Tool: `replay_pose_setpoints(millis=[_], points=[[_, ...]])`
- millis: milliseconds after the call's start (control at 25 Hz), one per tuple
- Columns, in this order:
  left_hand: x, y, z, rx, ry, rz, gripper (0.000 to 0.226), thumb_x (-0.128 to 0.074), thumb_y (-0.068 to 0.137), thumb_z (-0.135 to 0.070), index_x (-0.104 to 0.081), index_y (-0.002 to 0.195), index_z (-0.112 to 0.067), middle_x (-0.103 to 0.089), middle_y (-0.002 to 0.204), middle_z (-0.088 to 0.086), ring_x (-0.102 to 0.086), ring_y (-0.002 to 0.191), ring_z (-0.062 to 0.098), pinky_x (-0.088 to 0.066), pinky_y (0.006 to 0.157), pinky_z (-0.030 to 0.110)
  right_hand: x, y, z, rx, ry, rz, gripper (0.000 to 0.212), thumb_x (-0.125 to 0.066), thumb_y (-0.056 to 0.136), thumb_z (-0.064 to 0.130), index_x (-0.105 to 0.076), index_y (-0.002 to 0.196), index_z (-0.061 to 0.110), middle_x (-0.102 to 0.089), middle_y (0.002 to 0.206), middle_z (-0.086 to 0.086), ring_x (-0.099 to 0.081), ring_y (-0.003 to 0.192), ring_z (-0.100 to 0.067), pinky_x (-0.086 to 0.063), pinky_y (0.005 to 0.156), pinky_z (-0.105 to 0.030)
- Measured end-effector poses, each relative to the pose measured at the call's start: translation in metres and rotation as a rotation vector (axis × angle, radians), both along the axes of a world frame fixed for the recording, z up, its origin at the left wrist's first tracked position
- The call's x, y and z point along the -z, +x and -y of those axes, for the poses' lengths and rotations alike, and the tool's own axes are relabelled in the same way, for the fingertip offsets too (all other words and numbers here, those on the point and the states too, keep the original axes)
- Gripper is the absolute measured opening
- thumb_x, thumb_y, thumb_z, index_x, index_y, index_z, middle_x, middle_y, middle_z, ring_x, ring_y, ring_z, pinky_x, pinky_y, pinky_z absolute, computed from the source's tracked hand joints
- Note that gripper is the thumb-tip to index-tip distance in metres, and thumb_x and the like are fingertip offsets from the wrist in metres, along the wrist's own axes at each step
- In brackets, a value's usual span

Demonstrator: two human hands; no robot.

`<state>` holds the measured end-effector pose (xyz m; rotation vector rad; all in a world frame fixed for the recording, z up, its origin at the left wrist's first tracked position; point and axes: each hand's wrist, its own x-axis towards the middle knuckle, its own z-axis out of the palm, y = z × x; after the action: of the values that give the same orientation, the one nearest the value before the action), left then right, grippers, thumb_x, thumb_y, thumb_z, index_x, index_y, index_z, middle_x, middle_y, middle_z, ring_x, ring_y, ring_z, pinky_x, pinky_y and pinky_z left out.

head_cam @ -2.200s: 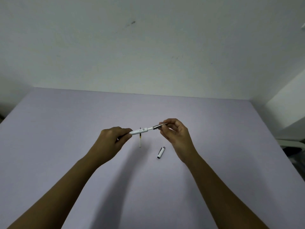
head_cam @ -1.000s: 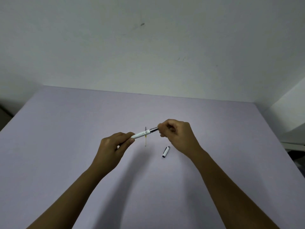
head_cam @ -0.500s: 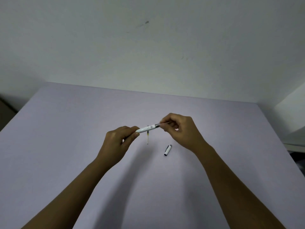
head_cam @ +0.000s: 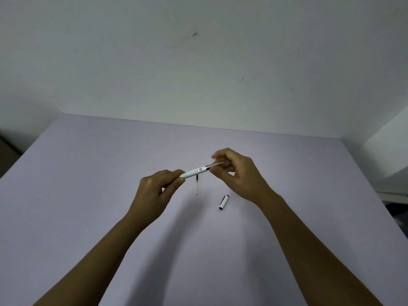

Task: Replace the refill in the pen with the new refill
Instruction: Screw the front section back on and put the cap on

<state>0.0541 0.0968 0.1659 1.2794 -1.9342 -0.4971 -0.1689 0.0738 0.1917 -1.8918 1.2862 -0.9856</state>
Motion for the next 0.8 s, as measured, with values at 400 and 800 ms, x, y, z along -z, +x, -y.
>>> replay_pose_setpoints(millis=[400,800], points=[[-0.0017,0.0017,-0.004,0.0,-0.017,0.024,0.017,-0.053,0.088,-0.023,-0.068,0.096,-0.017,-0.055,0.059,0.002,-0.045,0.063,0.011,-0.033,0.055,0.008,0.0021,-0.0012,-0.003,-0.023,-0.009,0.019,0.009,-0.061,0.088,0.026,-0.06,0.096,0.026,-0.065,0.081,0.005,-0.066,0.076,-0.011,-0.052,0.069,-0.017],[-0.0027,-0.0003,-0.0027,-0.008,-0.012,0.01,0.012,-0.06,0.089,-0.014,-0.069,0.096,-0.014,-0.054,0.06,-0.001,-0.044,0.062,0.013,-0.032,0.054,0.01,-0.0003,-0.0028,0.0012,0.001,-0.081,-0.025,0.017,-0.068,0.083,0.021,-0.065,0.098,0.016,-0.064,0.085,0.01,-0.064,0.083,-0.001,-0.05,0.079,-0.009]])
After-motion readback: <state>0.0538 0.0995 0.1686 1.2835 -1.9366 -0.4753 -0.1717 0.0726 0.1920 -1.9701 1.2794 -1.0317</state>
